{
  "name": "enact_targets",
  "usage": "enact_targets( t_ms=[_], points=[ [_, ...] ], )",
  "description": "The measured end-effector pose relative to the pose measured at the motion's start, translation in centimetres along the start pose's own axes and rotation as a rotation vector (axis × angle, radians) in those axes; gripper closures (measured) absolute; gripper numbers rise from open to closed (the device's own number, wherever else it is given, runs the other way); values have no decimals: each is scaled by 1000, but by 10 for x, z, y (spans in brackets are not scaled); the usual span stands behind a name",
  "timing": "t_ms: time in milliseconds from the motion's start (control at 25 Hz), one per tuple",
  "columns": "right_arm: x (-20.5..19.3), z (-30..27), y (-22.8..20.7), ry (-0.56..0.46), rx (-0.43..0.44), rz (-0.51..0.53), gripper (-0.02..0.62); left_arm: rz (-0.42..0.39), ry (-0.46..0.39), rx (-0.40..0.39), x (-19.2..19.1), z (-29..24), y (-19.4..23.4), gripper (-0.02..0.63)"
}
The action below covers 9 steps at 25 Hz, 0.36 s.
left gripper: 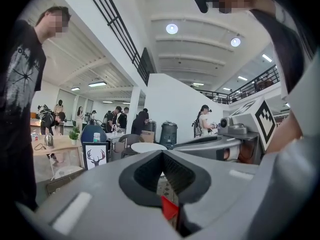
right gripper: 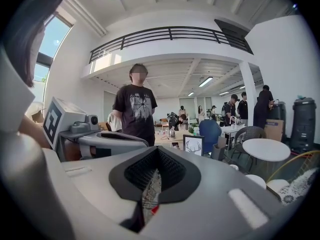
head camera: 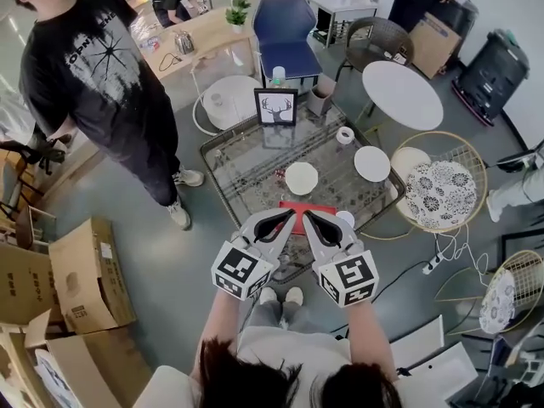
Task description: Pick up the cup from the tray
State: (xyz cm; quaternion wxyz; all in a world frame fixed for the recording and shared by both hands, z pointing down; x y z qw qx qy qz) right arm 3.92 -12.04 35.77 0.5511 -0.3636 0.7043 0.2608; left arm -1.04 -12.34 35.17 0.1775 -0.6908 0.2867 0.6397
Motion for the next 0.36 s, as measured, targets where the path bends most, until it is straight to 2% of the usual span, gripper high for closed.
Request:
enact_targets(
  t_ms=[360],
  points=[
    [6,14,-1,-13,-6,30,574,-27,-2,-2,4,1,-15,606]
  ],
)
Point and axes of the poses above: the fingertips, and each gripper's own axes: z backward along the fingers, y to its left, x out of its top, the point moved 2 cm from there along z, backward along the fingers, and after that the axes turned 3 degrees about -x, right-handed, at the moved point
